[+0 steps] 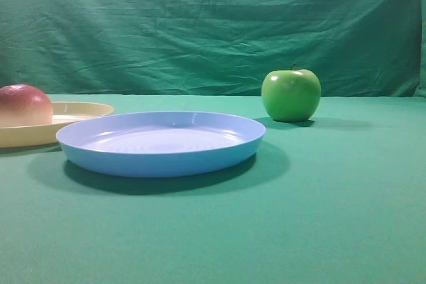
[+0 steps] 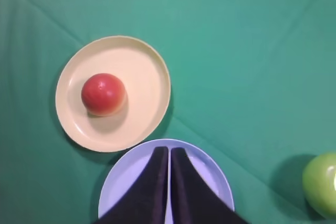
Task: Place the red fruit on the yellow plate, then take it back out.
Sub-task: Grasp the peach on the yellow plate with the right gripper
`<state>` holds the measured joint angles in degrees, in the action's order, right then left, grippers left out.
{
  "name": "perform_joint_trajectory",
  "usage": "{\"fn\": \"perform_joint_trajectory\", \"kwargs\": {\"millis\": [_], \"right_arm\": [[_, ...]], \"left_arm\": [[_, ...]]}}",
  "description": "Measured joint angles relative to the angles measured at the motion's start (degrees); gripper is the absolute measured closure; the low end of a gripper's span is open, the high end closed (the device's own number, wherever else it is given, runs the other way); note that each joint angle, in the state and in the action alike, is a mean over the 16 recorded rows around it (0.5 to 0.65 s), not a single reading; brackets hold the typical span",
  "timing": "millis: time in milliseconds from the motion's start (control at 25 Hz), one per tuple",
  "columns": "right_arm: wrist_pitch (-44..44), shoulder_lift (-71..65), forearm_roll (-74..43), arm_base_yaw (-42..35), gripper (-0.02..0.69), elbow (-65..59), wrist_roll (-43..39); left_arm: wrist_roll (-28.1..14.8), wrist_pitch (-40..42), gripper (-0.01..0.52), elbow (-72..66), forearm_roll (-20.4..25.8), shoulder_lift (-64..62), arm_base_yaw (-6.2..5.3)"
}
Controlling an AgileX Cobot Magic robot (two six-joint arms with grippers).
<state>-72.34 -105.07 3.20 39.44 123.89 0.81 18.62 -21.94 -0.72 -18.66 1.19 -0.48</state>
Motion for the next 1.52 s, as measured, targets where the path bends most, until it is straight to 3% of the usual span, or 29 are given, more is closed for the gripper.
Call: {"fn": "perform_joint_trajectory", "kwargs": {"millis": [680,1000,1520], "right_arm": [[-0.45,25.35,-8.36,0.0,0.665,-5.94,-2.1],[5.76,40.79,-10.47,-0.19,0.665,-25.7,-2.33],[28.11,64.02,-13.64,-9.26,0.665,-64.54,-4.8]], "left_arm": [[0.0,0.0,0.514,0.0,0.0,0.0,0.0],[0.0,0.0,0.514,0.0,0.0,0.0,0.0],[0.0,0.0,0.514,0.0,0.0,0.0,0.0]]}}
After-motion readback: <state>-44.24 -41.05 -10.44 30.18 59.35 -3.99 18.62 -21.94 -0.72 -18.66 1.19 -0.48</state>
